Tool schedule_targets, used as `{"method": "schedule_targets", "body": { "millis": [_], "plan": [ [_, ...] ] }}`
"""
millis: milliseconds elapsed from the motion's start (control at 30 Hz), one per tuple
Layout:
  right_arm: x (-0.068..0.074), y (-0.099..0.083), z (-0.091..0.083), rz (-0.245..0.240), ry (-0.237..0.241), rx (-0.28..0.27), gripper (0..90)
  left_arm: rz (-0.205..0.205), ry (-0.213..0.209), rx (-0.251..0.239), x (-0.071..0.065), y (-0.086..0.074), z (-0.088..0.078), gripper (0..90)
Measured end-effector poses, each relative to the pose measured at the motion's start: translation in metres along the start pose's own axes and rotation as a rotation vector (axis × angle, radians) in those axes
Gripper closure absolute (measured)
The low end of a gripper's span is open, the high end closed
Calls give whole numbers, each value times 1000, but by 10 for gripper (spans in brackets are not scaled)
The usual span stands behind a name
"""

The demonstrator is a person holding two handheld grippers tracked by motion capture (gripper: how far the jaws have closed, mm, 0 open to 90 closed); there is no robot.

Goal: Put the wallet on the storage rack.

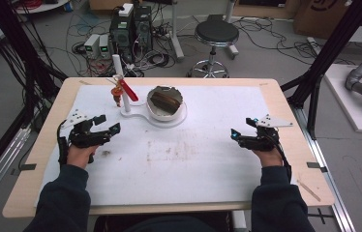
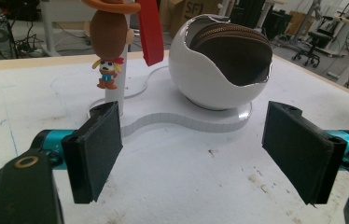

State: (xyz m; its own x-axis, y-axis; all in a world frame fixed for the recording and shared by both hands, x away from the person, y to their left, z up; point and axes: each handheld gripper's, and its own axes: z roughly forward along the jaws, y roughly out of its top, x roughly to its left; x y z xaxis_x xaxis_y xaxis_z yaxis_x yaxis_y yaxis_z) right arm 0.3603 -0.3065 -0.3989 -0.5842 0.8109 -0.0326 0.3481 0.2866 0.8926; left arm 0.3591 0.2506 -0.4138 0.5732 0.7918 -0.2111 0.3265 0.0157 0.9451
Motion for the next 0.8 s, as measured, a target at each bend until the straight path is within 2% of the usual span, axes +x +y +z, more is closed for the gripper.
{"method": "schedule_targets", "body": {
  "millis": [800],
  "plan": [
    [2,1,1,-2,6,8,222,-2,-1,-1,0,-1,0,198]
  ]
}}
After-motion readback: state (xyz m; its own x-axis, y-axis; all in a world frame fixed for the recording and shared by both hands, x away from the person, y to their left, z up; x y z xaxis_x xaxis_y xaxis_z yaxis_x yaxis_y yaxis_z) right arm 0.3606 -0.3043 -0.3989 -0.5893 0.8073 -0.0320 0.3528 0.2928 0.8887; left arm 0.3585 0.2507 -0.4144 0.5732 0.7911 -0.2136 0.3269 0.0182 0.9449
